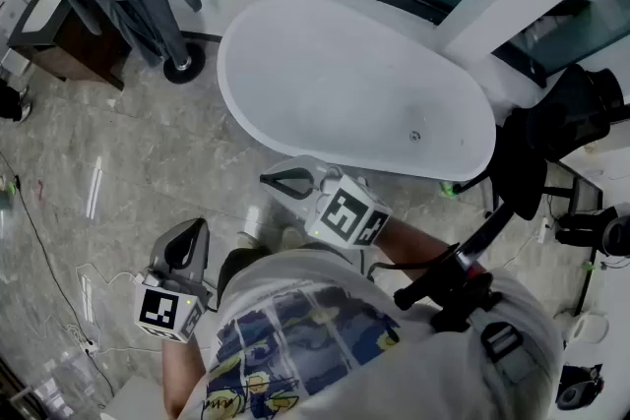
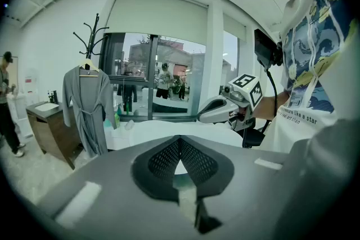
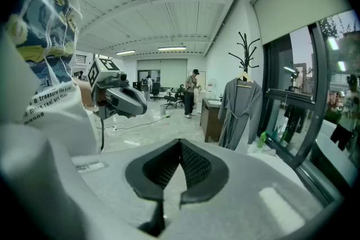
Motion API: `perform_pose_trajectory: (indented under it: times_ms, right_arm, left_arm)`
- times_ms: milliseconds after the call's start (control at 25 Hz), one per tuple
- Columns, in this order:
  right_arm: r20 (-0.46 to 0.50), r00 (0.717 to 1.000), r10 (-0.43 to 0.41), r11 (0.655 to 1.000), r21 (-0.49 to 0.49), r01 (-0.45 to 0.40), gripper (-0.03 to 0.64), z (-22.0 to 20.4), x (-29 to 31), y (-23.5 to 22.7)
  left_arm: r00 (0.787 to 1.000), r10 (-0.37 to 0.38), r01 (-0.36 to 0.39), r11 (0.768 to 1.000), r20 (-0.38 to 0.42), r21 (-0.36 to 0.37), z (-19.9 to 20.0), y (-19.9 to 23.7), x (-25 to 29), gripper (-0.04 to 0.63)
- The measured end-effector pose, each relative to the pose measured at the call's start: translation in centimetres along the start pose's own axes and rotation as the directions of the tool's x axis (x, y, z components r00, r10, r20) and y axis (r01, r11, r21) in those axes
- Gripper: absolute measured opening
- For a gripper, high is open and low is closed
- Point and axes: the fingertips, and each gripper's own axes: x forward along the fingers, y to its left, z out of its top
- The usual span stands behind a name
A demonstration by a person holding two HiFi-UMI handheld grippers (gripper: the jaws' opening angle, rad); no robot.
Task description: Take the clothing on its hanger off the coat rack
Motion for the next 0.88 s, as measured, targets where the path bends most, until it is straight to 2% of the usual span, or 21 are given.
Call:
perform_pose_trajectory:
  times_ms: [280,400,480,640,880]
  right_arm:
    - [-0.006,1.000,0.010,1.000,0.016,-0.009,0.002,-0.8,-0.2,-1.3]
    - [-0.024,0.999,0.024,1.000,-0.011,-0.024,0.003,-1.2,0.8,-2.1]
    - [-0.026,0.999,0.034,0.999,-0.011,-0.034,0.062,-1.2,2.0,-2.5]
    - [-0.026,0.999,0.031,0.999,0.007,-0.031,0.063,-0.5,5.5,-4.3]
    - [-0.039,0.999,-0.030,0.999,0.021,0.031,0.093,2.5,12.3,-8.6]
  left_arm:
    - [1.000,0.021,-0.021,1.000,0.002,-0.009,0.4,0.7,0.8,0.002]
    - [0.999,0.033,-0.033,0.999,-0.006,-0.024,0.2,1.8,1.4,0.002]
    - [0.999,0.038,-0.039,0.998,-0.017,-0.039,0.0,3.0,1.5,0.002]
    - [1.000,0.023,-0.023,0.998,0.000,-0.053,0.7,6.7,1.5,0.002]
    - [0.998,0.003,-0.003,1.000,0.060,-0.005,1.3,15.2,1.9,0.002]
